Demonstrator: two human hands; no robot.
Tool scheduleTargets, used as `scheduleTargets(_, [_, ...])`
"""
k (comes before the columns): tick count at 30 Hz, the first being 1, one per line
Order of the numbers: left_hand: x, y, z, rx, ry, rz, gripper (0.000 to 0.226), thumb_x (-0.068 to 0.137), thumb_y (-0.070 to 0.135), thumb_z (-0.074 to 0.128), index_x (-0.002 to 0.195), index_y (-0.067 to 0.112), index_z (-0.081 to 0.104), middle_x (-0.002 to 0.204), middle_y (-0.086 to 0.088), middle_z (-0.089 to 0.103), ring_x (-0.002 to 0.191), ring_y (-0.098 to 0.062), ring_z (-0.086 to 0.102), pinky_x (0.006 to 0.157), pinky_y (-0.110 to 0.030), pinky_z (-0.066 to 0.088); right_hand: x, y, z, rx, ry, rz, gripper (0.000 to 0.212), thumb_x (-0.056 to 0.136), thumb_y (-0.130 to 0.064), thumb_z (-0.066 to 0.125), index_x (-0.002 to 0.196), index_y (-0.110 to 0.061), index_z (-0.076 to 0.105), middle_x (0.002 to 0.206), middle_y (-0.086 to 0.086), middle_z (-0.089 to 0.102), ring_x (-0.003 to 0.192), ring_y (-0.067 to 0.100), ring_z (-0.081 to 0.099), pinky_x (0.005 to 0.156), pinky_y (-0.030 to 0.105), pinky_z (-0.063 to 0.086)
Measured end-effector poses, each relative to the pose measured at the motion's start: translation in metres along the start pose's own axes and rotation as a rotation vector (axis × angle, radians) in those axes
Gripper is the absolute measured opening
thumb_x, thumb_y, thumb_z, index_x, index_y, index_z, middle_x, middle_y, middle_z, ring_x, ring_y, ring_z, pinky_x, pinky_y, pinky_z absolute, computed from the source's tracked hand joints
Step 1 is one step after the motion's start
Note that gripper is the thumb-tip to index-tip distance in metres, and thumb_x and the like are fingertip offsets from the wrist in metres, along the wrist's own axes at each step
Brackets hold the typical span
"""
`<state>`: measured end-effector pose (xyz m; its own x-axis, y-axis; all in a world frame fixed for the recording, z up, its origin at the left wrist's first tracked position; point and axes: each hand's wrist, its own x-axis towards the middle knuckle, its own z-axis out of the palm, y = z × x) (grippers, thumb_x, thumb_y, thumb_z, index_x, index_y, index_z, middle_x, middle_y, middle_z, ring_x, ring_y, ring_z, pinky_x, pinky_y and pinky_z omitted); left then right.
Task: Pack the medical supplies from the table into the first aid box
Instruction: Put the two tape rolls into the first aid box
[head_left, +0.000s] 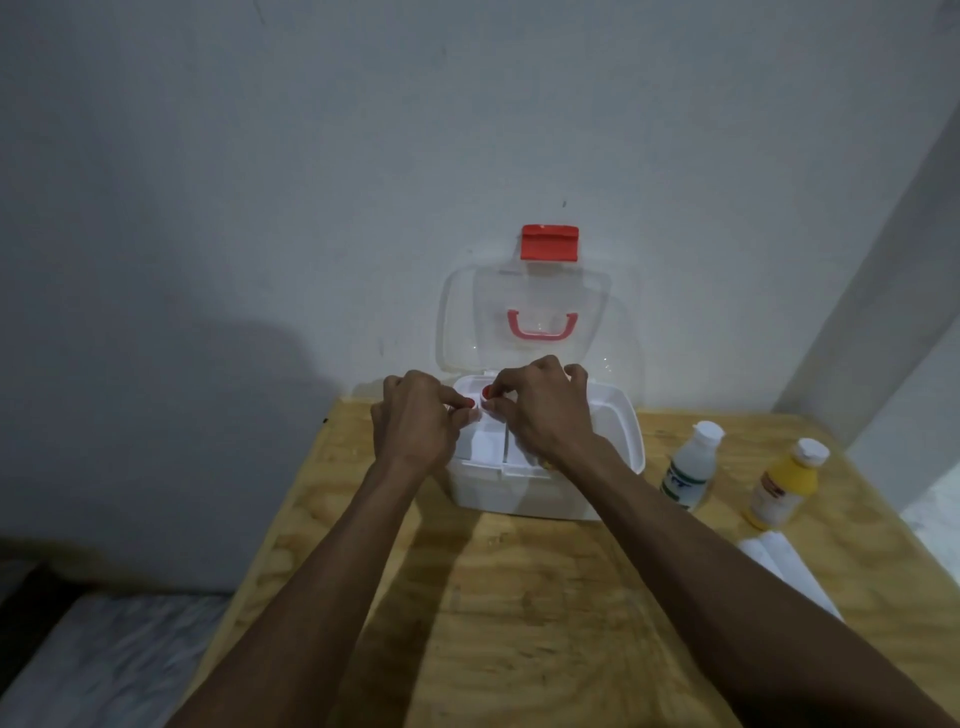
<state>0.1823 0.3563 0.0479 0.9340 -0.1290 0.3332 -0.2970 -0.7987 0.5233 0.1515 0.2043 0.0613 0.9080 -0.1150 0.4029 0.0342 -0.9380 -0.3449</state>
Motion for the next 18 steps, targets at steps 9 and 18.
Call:
scheduleTargets(9, [-0.0001, -0.0026, 0.0038, 0.002, -0.016, -0.012, 0.024, 0.077, 0.045, 0.076, 0.098, 0.033, 0.077, 0.097, 0.004, 0.075, 0.089, -0.02, 0.061, 0.07, -0.044, 0.055, -0.002, -0.0016, -0.0017, -0.009, 0.012, 0.007, 0.023, 0.091, -0.039, 0.063, 0.104, -0.025, 0.074, 0.106, -0.001, 0.072, 0.111, 0.02, 0.052, 0.106, 0.046, 0.026])
scheduleTargets(18, [-0.0048, 0.002, -0.0005, -0.021, 0.035, -0.038, 0.026, 0.077, 0.041, 0.078, 0.1, 0.03, 0.078, 0.108, 0.001, 0.074, 0.09, -0.017, 0.063, 0.068, -0.032, 0.057, -0.0033, 0.0019, -0.009, 0.038, 0.048, 0.045, 0.024, 0.088, -0.041, 0.066, 0.105, -0.026, 0.073, 0.107, 0.0, 0.072, 0.108, 0.021, 0.056, 0.105, 0.046, 0.03])
